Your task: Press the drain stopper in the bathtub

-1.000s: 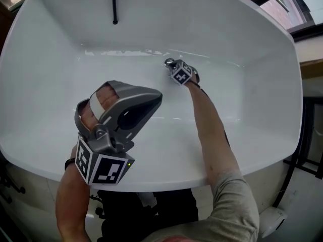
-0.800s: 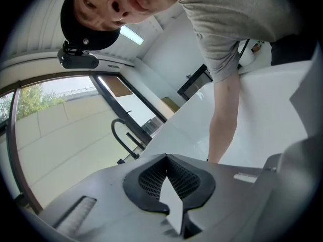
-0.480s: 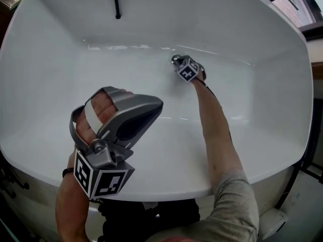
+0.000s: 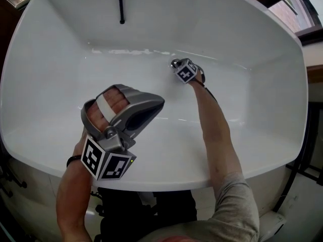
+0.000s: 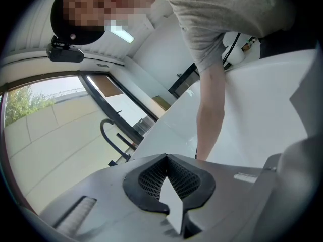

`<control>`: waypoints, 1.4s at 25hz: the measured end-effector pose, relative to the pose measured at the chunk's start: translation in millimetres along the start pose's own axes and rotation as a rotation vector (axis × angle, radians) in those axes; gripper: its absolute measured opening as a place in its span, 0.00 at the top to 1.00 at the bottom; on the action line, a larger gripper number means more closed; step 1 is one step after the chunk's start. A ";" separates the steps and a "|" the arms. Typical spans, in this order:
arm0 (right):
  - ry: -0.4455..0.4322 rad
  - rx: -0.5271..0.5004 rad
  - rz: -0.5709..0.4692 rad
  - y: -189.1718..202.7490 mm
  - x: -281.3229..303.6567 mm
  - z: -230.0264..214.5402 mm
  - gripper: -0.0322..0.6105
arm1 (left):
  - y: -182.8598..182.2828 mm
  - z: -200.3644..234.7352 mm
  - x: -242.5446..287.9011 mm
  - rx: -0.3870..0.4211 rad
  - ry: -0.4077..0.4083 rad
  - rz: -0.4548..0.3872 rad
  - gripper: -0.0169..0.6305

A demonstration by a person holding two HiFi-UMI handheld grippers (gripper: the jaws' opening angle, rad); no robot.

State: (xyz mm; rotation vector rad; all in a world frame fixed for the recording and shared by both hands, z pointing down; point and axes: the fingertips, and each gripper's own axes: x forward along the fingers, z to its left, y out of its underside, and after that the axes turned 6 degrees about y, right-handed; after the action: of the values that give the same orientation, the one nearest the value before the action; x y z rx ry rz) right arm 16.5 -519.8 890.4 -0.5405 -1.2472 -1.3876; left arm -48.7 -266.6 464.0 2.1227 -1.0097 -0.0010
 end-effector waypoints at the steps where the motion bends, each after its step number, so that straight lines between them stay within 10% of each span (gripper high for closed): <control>1: -0.016 -0.019 -0.034 -10.1 -19.0 -0.6 0.95 | 2.1 -0.8 -0.5 0.008 0.000 0.004 0.96; 11: -0.105 -0.018 -0.601 -114.7 -348.8 30.2 0.95 | 16.5 16.5 -14.2 -0.114 -0.097 0.029 0.96; 23: 0.010 0.013 -1.153 -149.6 -723.6 54.4 0.95 | -196.1 93.8 -114.7 -0.119 -0.274 -0.229 0.96; 35: 0.067 -0.185 -1.300 -151.3 -887.1 160.2 0.95 | -369.3 88.7 -238.8 -0.127 -0.326 -0.490 0.96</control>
State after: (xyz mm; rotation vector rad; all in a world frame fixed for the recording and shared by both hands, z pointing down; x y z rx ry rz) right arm 55.0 -33.7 117.2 0.3215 -1.4600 -2.5630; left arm 4.3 -22.1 91.6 2.2402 -0.6184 -0.6509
